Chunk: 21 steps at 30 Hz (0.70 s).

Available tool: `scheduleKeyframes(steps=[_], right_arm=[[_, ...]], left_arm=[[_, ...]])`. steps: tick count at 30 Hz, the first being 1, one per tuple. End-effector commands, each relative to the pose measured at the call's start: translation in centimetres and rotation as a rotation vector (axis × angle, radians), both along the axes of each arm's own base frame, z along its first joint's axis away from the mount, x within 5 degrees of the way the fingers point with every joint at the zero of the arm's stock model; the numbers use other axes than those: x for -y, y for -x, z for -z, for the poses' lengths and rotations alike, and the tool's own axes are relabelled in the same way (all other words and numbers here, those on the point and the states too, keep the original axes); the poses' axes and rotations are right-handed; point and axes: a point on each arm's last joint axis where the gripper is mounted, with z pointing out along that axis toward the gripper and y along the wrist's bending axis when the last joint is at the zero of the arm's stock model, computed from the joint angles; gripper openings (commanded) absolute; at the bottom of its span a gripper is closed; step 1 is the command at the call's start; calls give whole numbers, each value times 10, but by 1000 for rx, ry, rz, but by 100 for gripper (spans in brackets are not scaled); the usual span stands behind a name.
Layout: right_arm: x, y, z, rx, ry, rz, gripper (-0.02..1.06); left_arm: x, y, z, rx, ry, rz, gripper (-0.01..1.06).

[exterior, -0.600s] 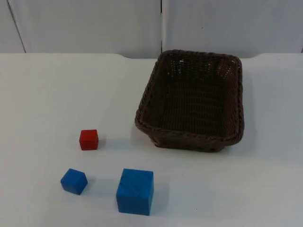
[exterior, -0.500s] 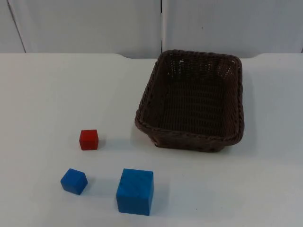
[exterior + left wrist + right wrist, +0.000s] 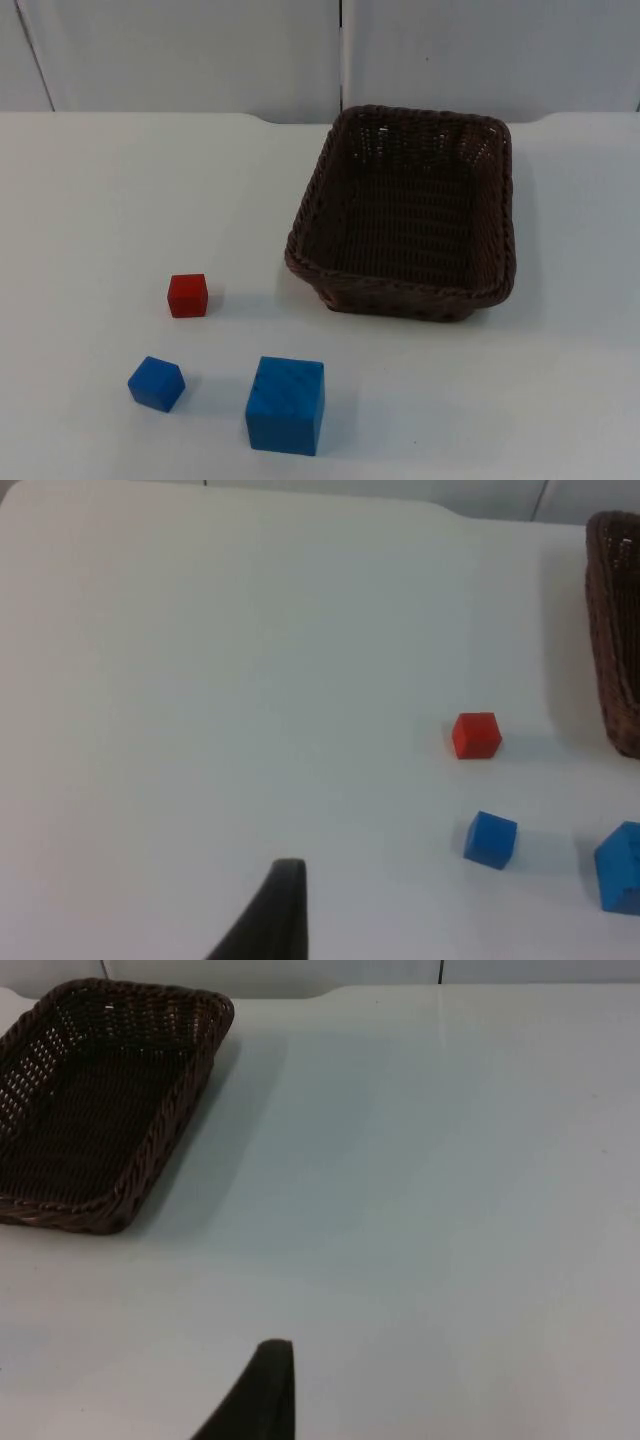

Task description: Pick up the basket with the left hand and place the largest block into the basket with the right hand.

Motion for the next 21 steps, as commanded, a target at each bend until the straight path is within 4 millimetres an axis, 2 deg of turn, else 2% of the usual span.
scheduleKeyframes(steps=[1,12,21], right_arm=[[0,0,0,9,0,5,105],[0,0,0,9,0,5,105],[0,0,0,9,0,5,105]], left_arm=[[2,-3,-4,4,26,7,105],[5,-25,-5,-49,72,19,105],[5,-55,-4,-103,58,39,105]])
